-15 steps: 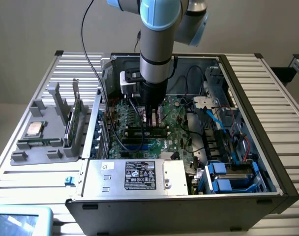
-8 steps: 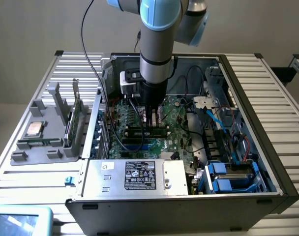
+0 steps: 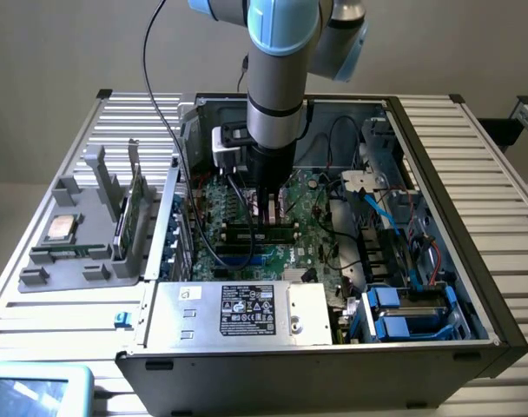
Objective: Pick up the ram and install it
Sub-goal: 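Press down the ram until it locks into place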
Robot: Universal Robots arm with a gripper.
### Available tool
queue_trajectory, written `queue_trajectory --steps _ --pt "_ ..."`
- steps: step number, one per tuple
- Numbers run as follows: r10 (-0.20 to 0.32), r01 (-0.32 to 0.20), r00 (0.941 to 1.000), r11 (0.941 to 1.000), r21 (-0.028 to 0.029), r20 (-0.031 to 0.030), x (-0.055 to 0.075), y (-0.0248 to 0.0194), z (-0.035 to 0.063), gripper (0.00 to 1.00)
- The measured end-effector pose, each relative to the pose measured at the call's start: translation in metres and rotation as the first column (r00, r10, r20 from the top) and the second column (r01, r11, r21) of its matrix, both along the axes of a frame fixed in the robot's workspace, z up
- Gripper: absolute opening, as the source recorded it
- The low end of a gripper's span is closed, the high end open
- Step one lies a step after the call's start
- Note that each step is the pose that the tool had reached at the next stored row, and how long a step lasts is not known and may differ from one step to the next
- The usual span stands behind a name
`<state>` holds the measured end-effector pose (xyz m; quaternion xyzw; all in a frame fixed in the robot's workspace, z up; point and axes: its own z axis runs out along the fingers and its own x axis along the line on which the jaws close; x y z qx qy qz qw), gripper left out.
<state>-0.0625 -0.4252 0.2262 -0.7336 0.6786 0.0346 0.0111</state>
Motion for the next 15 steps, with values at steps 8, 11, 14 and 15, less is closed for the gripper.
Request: queue_trajectory --steps 8,11,14,15 --pt "0.0 0.0 1.0 1.0 0.0 0.0001 0.0 -0.0001 -0.001 0.09" --pt "0.0 0.0 1.0 1.0 0.0021 0.0012 0.0 0.0002 0.0018 0.09" --pt "0.0 0.0 1.0 1.0 0.0003 0.0004 0.0 -0.0001 0.0115 0.09" --pt "0.0 0.0 1.0 1.0 0.0003 0.0005 0.0 -0.0001 0.0142 0.09"
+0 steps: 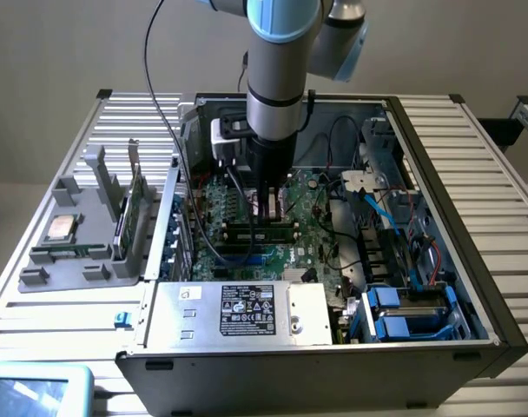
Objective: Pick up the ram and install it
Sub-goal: 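Press down the ram until it locks into place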
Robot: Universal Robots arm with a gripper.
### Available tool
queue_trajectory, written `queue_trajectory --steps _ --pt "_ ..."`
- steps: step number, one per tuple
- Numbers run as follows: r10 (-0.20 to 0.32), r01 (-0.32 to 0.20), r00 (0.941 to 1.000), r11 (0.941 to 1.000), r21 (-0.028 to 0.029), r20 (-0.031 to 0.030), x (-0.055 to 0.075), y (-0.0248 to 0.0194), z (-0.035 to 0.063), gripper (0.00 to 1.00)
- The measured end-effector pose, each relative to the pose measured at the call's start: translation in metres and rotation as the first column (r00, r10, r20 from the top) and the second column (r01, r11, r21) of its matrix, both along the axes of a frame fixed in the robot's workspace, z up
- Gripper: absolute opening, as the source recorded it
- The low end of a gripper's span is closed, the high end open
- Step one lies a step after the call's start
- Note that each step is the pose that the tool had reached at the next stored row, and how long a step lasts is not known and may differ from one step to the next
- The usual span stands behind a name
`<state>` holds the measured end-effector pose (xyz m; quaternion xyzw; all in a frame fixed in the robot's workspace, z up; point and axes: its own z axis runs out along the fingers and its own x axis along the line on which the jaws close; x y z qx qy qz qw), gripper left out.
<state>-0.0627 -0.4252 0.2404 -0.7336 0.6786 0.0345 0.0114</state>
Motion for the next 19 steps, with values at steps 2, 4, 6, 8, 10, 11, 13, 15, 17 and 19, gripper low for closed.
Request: queue_trajectory --steps 2,4,6,8,10,11,13,15,17,19 --pt "0.0 0.0 1.0 1.0 -0.0002 -0.0001 0.0 0.0 0.005 0.09" --pt "0.0 0.0 1.0 1.0 -0.0002 0.0 0.0 0.0 0.0088 0.09" --pt "0.0 0.0 1.0 1.0 -0.0003 0.0 0.0 0.0 0.0116 0.09" --pt "0.0 0.0 1.0 1.0 -0.0002 0.0001 0.0 0.0 0.0137 0.09" --pt "0.0 0.0 1.0 1.0 -0.0002 0.0001 0.0 0.0 0.015 0.09" --pt "0.0 0.0 1.0 1.0 0.0 0.0002 0.0 0.0 0.015 0.09" --pt "0.0 0.0 1.0 1.0 0.0 0.0002 0.0 0.0 0.015 0.09" --pt "0.0 0.0 1.0 1.0 -0.0001 0.0002 0.0 0.0 0.015 0.09" --pt "0.0 0.0 1.0 1.0 -0.0001 0.0002 0.0 0.0 0.015 0.09" --pt "0.0 0.0 1.0 1.0 -0.0001 0.0002 0.0 0.0 0.0151 0.09"
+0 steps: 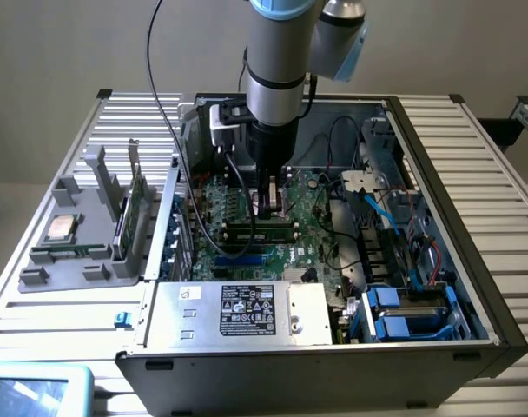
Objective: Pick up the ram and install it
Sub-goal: 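Press down the ram until it locks into place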
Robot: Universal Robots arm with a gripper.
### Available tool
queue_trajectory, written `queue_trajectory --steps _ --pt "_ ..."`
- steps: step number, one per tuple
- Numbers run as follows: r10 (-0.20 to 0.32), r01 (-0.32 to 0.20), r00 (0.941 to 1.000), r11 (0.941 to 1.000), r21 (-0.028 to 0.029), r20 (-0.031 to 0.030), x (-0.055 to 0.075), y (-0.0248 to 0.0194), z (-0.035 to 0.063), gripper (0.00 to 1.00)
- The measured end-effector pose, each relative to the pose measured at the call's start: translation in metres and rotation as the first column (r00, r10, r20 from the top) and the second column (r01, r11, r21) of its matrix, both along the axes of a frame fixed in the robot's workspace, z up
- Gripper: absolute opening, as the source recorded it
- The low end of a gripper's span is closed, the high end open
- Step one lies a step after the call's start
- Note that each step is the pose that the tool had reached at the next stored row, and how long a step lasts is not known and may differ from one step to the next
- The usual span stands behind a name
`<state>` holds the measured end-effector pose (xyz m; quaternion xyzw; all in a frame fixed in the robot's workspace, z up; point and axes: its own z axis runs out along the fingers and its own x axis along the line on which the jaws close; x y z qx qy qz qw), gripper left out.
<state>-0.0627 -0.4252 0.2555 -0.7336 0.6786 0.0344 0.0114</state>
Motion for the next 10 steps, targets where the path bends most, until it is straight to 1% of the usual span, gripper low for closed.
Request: queue_trajectory --steps 10 --pt "-0.003 0.003 1.0 1.0 0.0 0.0 0.0 0.0 0.0 0.09"
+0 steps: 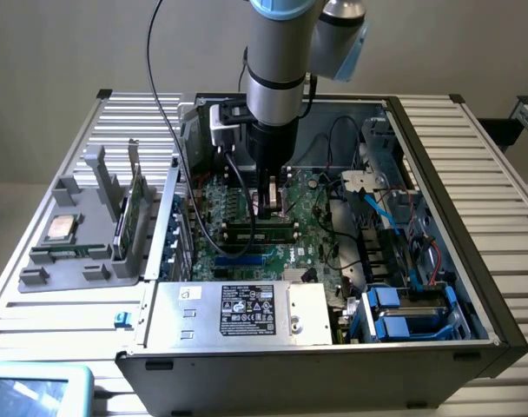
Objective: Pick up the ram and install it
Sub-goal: 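Press down the ram until it locks into place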
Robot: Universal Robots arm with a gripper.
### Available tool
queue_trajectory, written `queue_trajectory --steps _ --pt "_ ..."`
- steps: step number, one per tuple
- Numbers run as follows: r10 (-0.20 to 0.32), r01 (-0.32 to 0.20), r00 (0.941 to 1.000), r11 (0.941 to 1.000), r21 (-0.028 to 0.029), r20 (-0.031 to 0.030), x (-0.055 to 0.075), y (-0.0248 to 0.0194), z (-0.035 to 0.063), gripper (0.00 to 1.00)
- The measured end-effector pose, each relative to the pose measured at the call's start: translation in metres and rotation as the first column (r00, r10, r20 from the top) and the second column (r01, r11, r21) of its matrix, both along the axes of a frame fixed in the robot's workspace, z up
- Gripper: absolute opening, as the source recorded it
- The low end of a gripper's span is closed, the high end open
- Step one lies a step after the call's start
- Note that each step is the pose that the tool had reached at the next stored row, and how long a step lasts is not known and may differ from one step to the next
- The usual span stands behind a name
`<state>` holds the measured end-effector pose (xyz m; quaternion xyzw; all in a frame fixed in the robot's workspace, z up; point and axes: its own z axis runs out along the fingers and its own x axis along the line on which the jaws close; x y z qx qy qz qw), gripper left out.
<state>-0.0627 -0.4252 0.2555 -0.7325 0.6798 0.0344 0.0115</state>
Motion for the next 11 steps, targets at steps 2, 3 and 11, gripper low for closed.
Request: queue_trajectory --steps 2,3,11 --pt "-0.018 0.018 0.9998 0.9998 0.0 0.0 0.0001 0.0 0.0001 0.09" --pt "-0.03 0.03 0.9995 0.9995 0.0004 -0.0002 0.0 0.0 0.0001 0.09" --pt "-0.147 0.147 0.9891 0.9891 0.0017 -0.0001 0.0 0.0 0.0001 0.09"
